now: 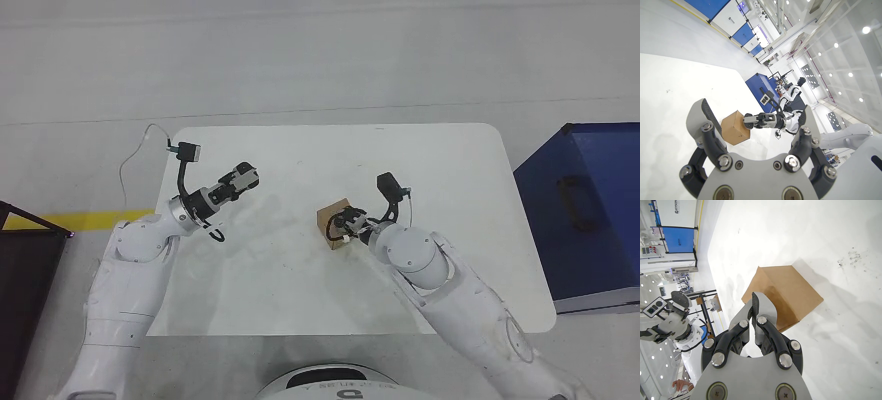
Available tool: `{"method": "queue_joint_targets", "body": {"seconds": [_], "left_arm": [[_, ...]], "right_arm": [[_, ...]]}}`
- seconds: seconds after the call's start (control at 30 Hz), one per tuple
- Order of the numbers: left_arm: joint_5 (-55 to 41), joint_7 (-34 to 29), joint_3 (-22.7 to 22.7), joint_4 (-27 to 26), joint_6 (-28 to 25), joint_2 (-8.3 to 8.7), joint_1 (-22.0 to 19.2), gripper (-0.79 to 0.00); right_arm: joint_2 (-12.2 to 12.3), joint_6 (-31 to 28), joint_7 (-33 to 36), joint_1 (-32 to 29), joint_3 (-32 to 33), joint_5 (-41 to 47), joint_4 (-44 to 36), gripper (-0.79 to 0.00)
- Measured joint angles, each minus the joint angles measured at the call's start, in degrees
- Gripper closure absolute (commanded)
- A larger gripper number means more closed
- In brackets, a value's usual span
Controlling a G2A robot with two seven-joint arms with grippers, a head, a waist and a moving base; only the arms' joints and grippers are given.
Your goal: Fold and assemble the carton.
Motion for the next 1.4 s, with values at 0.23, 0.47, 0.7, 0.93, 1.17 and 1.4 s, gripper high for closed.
{"method": "queue_joint_targets", "body": {"seconds": [0.23, 0.47, 0.7, 0.93, 1.17, 1.4], "left_arm": [[0.0, 0.0, 0.0, 0.0, 0.0, 0.0, 0.0, -0.785], [0.0, 0.0, 0.0, 0.0, 0.0, 0.0, 0.0, -0.785], [0.0, 0.0, 0.0, 0.0, 0.0, 0.0, 0.0, -0.785], [0.0, 0.0, 0.0, 0.0, 0.0, 0.0, 0.0, -0.785], [0.0, 0.0, 0.0, 0.0, 0.0, 0.0, 0.0, -0.785], [0.0, 0.0, 0.0, 0.0, 0.0, 0.0, 0.0, -0.785]], "right_arm": [[-0.37, 3.09, -2.03, 0.13, -0.77, -1.73, -3.27, 0.0], [-0.12, 7.11, 0.07, -0.68, -1.78, -4.32, -5.89, 0.0], [0.05, 9.41, 6.8, 3.8, -2.09, -5.28, -3.39, 0.0], [0.14, 12.66, 11.17, 6.86, -3.06, -6.25, -0.33, 0.0], [0.23, 13.83, 12.17, 8.0, -3.2, -7.02, -0.23, 0.0], [0.39, 15.34, 11.82, 7.53, -3.22, -7.9, -1.85, 0.0]]}}
